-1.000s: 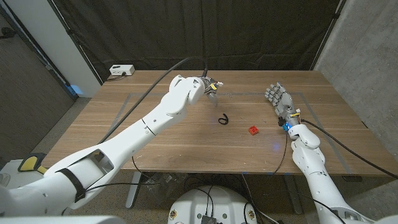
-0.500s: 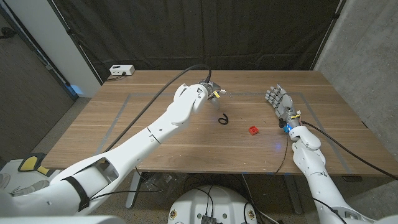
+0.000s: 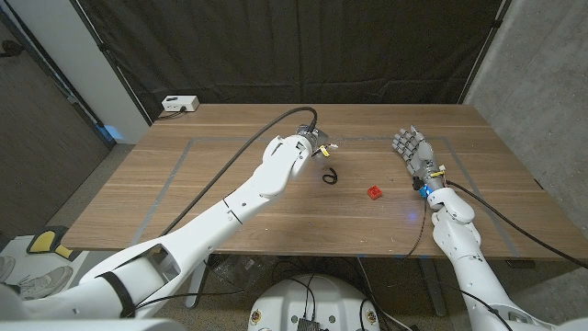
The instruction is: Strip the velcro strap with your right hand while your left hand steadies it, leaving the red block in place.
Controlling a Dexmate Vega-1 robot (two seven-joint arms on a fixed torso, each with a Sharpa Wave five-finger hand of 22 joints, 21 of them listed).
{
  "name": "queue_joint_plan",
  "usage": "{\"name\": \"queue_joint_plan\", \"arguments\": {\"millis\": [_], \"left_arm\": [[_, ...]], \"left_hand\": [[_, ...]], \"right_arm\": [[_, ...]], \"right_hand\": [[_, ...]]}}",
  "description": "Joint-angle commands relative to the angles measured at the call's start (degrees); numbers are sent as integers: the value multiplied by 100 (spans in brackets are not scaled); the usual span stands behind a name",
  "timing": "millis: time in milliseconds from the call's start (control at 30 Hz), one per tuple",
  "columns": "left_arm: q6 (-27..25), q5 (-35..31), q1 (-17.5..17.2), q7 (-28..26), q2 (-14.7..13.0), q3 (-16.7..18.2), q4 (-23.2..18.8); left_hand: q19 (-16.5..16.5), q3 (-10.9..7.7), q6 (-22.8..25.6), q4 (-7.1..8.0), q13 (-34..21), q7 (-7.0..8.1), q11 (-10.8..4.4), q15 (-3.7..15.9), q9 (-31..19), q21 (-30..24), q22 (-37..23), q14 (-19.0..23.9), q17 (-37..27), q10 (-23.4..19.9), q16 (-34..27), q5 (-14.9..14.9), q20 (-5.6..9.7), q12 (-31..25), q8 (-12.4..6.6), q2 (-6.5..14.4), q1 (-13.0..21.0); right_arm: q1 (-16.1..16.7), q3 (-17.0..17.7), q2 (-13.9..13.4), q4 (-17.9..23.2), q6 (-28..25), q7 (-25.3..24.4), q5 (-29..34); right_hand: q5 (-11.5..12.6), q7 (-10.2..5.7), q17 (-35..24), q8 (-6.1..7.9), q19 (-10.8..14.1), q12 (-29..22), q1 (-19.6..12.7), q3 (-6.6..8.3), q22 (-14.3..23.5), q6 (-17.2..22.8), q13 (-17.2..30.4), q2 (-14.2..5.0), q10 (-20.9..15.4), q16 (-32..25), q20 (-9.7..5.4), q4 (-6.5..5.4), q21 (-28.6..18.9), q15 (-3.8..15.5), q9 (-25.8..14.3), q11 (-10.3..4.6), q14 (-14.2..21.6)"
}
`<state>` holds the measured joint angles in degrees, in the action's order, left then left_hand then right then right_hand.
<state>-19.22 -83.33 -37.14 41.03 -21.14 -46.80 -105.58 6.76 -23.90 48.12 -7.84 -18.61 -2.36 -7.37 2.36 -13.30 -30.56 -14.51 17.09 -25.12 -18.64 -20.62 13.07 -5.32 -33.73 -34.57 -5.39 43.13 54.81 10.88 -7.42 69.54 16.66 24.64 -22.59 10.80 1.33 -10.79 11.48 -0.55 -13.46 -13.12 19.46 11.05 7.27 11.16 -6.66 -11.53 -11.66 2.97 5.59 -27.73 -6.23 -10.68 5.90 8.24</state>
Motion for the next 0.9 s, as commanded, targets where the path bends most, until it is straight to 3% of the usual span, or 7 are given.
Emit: {"name": "queue_joint_plan", "arguments": {"millis": [33, 500, 900], "left_arm": [[-86, -340, -229, -110, 158, 19, 138], [-284, -653, -345, -545, 377, -18, 476], [-225, -498, -301, -494, 464, -71, 622]], "left_hand": [[13, -26, 128, 21, 10, -7, -31, 278, 0, -39, -25, 107, -32, -82, -41, 23, 48, -47, -54, 12, 17], [58, -65, 361, 28, 37, -18, -112, 332, 4, -93, -13, 245, -39, -265, -54, 24, 58, -110, -127, 79, 103], [74, -91, 350, 41, 42, -2, -100, 331, 23, -118, 6, 296, -39, -298, -39, 5, 48, -127, -99, 122, 140]], "right_arm": [[55, 53, -1, -8, -8, 87, -33], [-19, 113, -4, -177, 24, 198, -55], [-84, 171, 10, -320, 88, 234, -52]], "right_hand": [[12, -13, -11, 0, 35, -37, 54, 23, 25, 16, 3, 0, -49, 15, 47, -40, 17, -3, 0, 4, 49], [8, -13, -13, -3, 45, -41, 80, 28, 26, 31, 3, -7, -75, 20, 47, -57, 27, -9, 0, 6, 47], [3, -12, -13, -6, 53, -38, 101, 28, 27, 37, 3, -5, -79, 18, 46, -67, 33, -2, 0, 15, 58]]}}
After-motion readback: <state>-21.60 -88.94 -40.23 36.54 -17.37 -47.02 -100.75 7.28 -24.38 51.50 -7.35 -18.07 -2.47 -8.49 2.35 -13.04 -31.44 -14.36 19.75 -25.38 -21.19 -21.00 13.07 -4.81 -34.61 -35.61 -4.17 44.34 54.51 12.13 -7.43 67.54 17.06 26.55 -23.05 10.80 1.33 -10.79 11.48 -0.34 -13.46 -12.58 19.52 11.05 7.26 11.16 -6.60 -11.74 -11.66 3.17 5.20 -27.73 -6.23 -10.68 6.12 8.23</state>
